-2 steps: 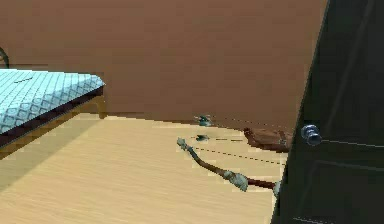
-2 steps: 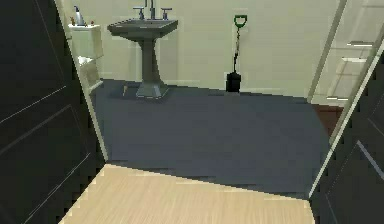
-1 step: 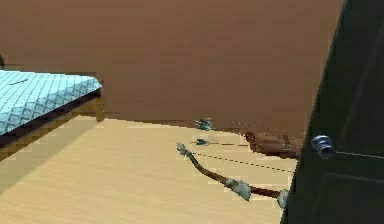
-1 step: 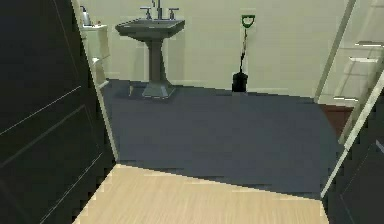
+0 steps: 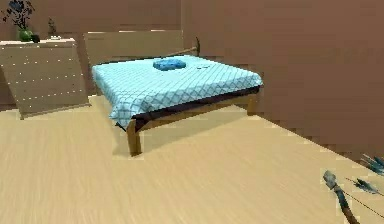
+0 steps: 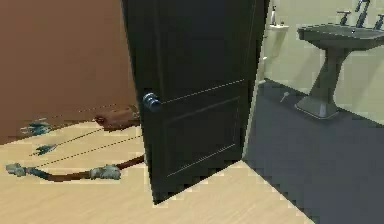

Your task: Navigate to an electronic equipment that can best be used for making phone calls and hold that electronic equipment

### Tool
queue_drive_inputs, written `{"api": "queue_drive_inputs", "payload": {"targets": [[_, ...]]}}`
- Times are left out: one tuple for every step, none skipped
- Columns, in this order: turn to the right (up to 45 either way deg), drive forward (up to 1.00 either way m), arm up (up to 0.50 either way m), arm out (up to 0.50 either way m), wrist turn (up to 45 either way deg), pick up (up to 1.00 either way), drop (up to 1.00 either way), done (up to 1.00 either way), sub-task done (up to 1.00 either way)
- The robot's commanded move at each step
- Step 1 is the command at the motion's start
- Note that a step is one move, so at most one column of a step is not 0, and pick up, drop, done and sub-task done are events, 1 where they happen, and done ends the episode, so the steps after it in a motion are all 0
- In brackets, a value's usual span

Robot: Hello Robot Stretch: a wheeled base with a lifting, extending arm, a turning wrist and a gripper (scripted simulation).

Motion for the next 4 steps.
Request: {"api": "queue_drive_inputs", "payload": {"targets": [[-30.0, 0.00, 0.00, 0.00, 0.0, 0.00, 0.00, 0.00, 0.00], [0.0, 1.00, 0.00, 0.00, 0.0, 0.00, 0.00, 0.00, 0.00], [-18.0, 0.00, 0.00, 0.00, 0.0, 0.00, 0.00, 0.00, 0.00], [0.0, 0.05, 0.00, 0.00, 0.0, 0.00, 0.00, 0.00, 0.00]]}}
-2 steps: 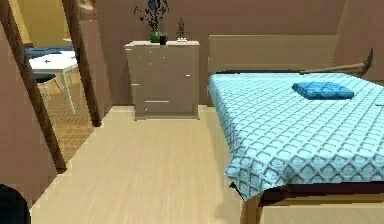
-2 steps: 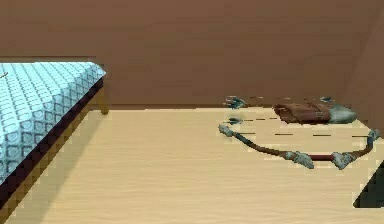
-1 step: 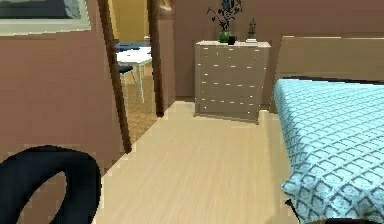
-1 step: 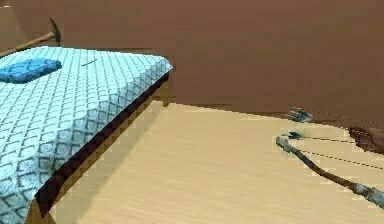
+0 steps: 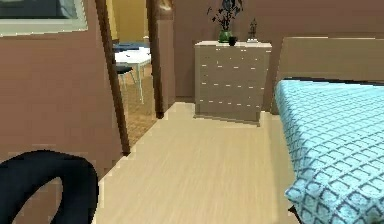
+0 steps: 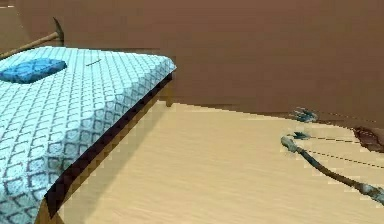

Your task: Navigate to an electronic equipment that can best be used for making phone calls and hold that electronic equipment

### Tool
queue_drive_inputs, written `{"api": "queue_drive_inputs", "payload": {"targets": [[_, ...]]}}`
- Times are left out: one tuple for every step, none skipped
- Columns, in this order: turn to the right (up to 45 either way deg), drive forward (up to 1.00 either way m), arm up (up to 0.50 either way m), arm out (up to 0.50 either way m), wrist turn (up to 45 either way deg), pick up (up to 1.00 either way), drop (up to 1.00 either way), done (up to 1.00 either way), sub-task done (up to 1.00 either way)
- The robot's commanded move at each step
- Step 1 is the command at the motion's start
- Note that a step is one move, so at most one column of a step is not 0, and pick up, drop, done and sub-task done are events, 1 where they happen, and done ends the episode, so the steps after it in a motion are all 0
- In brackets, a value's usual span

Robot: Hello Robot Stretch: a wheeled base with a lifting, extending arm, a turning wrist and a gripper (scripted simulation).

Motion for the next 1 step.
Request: {"api": "queue_drive_inputs", "payload": {"targets": [[3.0, 0.00, 0.00, 0.00, 0.0, 0.00, 0.00, 0.00, 0.00]]}}
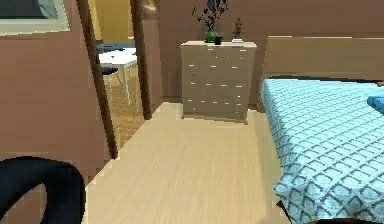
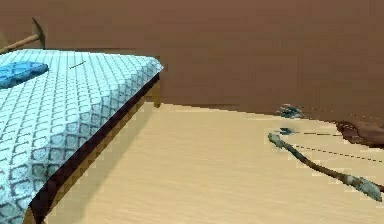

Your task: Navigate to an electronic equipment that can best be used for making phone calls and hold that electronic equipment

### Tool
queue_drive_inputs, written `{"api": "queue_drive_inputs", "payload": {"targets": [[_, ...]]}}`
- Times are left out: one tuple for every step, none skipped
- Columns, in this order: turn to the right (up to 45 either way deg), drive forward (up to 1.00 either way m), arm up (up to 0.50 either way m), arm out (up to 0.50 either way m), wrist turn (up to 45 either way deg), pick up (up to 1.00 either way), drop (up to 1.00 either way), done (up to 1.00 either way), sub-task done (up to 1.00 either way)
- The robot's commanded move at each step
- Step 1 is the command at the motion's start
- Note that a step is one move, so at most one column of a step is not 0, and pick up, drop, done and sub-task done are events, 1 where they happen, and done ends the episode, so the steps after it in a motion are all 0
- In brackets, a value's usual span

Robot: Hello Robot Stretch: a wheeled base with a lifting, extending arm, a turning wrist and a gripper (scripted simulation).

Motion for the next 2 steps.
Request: {"api": "queue_drive_inputs", "payload": {"targets": [[0.0, 0.75, 0.00, 0.00, 0.0, 0.00, 0.00, 0.00, 0.00], [-6.0, 0.00, 0.00, 0.00, 0.0, 0.00, 0.00, 0.00, 0.00]]}}
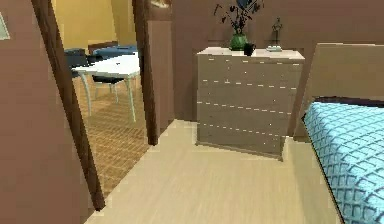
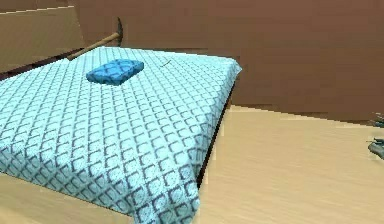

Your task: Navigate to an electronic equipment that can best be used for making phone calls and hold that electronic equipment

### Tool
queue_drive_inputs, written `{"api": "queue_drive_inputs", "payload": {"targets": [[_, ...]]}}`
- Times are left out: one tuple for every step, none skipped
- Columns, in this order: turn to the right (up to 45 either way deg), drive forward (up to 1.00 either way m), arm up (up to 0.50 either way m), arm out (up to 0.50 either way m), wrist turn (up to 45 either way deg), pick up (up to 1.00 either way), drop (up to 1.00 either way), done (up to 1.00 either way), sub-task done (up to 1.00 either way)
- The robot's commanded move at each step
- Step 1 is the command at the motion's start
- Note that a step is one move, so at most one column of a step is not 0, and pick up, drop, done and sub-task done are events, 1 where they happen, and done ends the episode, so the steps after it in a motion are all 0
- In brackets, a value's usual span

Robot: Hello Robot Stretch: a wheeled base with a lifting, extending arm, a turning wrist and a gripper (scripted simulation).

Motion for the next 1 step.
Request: {"api": "queue_drive_inputs", "payload": {"targets": [[0.0, 1.00, 0.00, 0.00, 0.0, 0.00, 0.00, 0.00, 0.00]]}}
